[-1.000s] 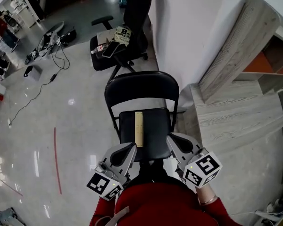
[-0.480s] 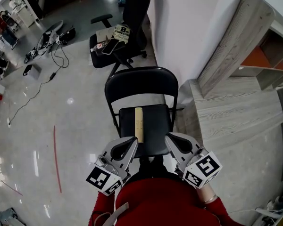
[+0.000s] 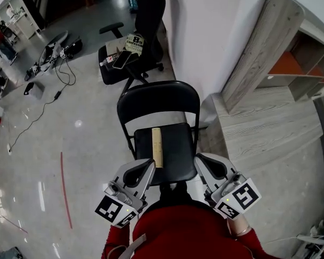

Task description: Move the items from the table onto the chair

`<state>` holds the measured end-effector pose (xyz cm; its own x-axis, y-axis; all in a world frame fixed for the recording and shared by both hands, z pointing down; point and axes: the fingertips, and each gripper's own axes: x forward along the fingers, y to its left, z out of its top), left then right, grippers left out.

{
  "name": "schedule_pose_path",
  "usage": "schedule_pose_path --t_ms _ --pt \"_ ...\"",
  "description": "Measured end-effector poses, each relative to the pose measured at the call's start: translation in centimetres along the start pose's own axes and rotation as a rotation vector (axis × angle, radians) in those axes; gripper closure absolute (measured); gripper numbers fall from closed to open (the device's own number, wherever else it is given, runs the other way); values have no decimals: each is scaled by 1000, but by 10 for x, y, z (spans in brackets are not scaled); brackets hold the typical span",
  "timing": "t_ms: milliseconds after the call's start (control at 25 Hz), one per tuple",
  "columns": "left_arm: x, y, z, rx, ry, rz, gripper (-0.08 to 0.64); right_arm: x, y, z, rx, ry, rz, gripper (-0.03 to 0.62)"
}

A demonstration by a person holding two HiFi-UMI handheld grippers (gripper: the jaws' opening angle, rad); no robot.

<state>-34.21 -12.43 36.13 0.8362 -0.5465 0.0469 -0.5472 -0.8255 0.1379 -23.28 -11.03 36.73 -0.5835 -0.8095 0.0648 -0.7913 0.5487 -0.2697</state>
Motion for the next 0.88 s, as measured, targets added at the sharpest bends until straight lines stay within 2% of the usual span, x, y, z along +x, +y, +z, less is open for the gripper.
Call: schedule_pose_path --t_ms 440,680,880 --pt "16 -9 17 53 -29 -76 552 -28 -4 27 -42 -132 -104 580" --pt "15 -7 19 52 -45 -73 552 -33 -3 30 -100 -145 -135 580" --pt "13 -5 19 41 -44 -61 552 -35 -3 32 -83 -154 -126 580"
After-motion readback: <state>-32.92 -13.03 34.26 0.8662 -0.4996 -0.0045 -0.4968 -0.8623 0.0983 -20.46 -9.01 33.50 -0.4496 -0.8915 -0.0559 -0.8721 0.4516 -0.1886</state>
